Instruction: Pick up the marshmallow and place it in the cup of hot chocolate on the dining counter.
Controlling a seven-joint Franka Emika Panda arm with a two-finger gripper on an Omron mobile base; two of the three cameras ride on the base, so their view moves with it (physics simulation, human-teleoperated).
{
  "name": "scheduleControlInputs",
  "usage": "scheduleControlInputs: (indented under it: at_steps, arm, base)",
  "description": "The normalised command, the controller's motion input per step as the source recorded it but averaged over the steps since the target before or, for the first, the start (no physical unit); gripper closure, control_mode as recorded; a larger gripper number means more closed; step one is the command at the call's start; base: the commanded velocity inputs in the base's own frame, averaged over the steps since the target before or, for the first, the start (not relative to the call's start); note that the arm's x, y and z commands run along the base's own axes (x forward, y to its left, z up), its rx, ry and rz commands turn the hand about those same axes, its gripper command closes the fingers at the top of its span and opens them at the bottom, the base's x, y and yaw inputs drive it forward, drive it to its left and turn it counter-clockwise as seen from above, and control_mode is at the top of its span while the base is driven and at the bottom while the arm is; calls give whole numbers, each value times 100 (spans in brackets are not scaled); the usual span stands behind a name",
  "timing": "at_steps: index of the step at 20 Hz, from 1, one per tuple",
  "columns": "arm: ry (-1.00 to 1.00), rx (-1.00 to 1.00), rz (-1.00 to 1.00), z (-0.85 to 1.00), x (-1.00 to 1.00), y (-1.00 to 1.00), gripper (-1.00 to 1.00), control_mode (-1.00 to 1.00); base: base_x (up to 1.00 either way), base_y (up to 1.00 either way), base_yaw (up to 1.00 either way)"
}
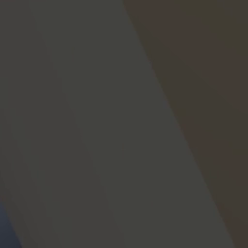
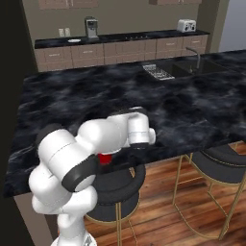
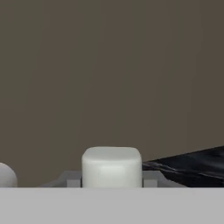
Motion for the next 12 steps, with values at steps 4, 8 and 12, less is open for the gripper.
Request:
scheduleControlInputs:
  at_steps: [4, 8, 12]
  arm:
    - [4, 0, 0, -28, 0, -2, 100, -100]
    - [6, -1, 0, -28, 14, 0, 100, -100]
    - [3, 0, 0, -20, 9, -5, 100, -100]
  base:
    - [0, 0, 0]
    - [0, 0, 0]
    - [0, 0, 0]
